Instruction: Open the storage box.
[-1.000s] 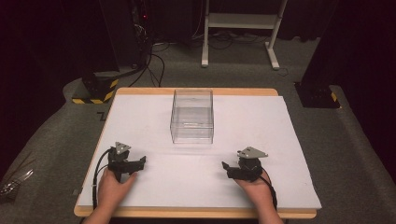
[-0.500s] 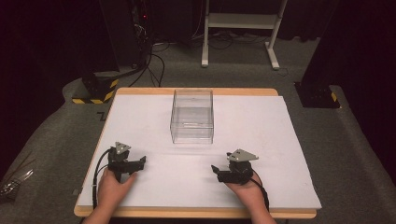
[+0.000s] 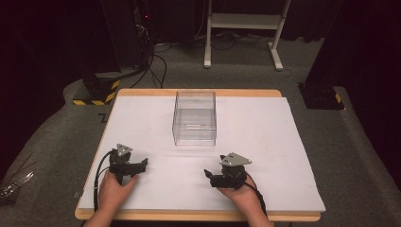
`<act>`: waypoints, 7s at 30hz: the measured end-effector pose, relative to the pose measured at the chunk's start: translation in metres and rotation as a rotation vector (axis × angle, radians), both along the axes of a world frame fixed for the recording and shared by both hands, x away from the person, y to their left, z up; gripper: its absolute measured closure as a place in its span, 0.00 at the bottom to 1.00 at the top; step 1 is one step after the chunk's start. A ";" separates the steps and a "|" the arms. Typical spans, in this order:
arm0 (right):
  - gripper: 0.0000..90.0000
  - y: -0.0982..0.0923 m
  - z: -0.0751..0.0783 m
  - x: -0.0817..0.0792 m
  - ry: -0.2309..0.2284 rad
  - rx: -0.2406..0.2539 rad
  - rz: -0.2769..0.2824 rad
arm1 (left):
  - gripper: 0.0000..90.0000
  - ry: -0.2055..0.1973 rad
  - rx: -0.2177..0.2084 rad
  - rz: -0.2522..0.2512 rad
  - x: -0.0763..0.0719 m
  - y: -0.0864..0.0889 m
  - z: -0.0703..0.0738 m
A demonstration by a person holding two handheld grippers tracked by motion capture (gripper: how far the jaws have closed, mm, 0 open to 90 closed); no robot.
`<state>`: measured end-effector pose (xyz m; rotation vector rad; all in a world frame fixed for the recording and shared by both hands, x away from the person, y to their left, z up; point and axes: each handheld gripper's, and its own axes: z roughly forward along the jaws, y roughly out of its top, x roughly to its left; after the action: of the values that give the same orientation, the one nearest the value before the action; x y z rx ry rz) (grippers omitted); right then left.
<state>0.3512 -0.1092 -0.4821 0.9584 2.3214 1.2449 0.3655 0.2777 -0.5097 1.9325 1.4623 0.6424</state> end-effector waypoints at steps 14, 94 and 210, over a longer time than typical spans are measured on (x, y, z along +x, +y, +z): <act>0.36 0.012 0.012 0.029 -0.020 0.045 0.000 | 0.11 -0.001 0.000 0.000 0.000 0.000 0.000; 0.88 0.028 0.013 0.093 -0.057 0.187 0.048 | 0.11 -0.001 0.000 0.000 0.000 0.000 0.000; 0.93 0.002 0.008 -0.025 -0.042 0.192 0.301 | 0.12 -0.001 0.002 -0.001 0.000 0.000 0.000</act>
<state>0.3260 -0.1077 -0.4743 0.6454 2.4099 1.6128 0.3653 0.2777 -0.5097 1.9342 1.4612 0.6445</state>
